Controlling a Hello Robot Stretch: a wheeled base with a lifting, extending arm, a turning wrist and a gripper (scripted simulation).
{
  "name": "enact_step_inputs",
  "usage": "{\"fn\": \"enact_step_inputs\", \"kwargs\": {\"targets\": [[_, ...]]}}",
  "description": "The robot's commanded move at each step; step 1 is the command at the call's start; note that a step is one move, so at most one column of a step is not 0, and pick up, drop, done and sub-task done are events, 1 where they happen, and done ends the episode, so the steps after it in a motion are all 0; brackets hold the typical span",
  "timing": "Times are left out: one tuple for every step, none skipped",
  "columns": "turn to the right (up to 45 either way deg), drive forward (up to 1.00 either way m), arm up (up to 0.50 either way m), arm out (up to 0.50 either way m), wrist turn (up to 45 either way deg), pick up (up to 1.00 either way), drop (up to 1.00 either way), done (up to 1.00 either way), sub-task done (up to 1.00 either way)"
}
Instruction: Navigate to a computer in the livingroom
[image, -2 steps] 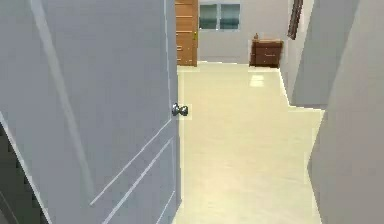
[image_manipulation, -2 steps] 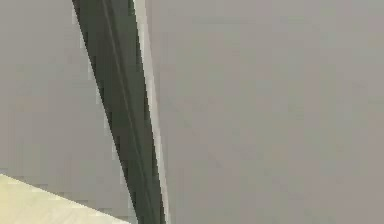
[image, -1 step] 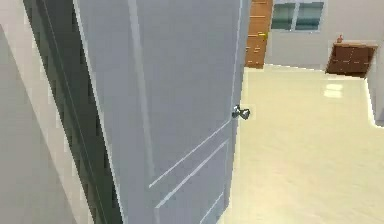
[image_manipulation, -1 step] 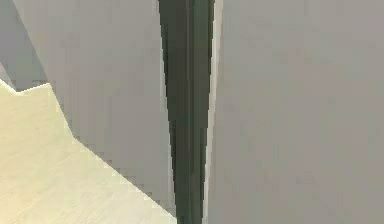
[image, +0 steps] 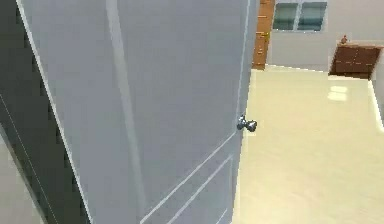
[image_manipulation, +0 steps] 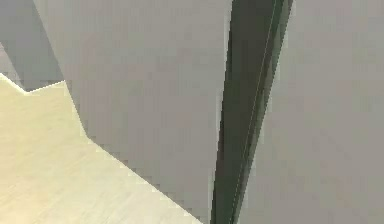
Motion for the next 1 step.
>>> {"fn": "enact_step_inputs", "kwargs": {"targets": [[42.0,0.00,0.00,0.00,0.0,0.00,0.00,0.00,0.00]]}}
